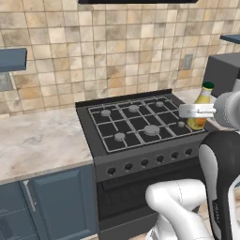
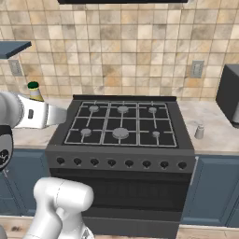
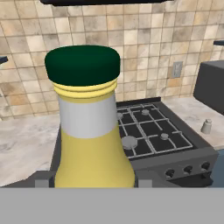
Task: Take 2 condiments from the cabinet and move them on the counter near the stove.Make sure the condiments are lined up with each other, next to each other.
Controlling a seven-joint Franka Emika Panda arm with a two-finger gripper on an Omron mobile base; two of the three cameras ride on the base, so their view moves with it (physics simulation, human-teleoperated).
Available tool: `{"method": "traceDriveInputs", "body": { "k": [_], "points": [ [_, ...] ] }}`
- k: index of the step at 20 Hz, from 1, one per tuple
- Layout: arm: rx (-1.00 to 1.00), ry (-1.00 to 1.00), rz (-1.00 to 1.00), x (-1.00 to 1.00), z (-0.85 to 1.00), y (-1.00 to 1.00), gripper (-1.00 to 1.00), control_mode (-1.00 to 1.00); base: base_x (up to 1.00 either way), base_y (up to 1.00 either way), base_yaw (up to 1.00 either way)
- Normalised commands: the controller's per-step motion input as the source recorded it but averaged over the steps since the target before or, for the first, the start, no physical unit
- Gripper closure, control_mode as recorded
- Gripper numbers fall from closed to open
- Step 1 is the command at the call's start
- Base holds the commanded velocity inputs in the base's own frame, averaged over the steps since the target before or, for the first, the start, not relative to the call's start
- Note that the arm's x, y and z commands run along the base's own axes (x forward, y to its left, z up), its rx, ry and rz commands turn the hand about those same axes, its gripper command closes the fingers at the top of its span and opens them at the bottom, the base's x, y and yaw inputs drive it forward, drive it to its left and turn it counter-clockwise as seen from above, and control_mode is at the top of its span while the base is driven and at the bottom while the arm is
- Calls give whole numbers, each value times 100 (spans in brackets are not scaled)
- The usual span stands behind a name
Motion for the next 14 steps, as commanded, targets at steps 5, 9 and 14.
{"method": "traceDriveInputs", "body": {
  "k": [5, 9, 14],
  "points": [
    [0, 0, 0, 0, 0, 0, 100, 100, 10, -100, 0],
    [0, 0, 0, 0, 0, 0, 100, 100, 14, -99, 0],
    [0, 0, 0, 0, 0, 0, 100, 100, 22, -66, 7]
  ]
}}
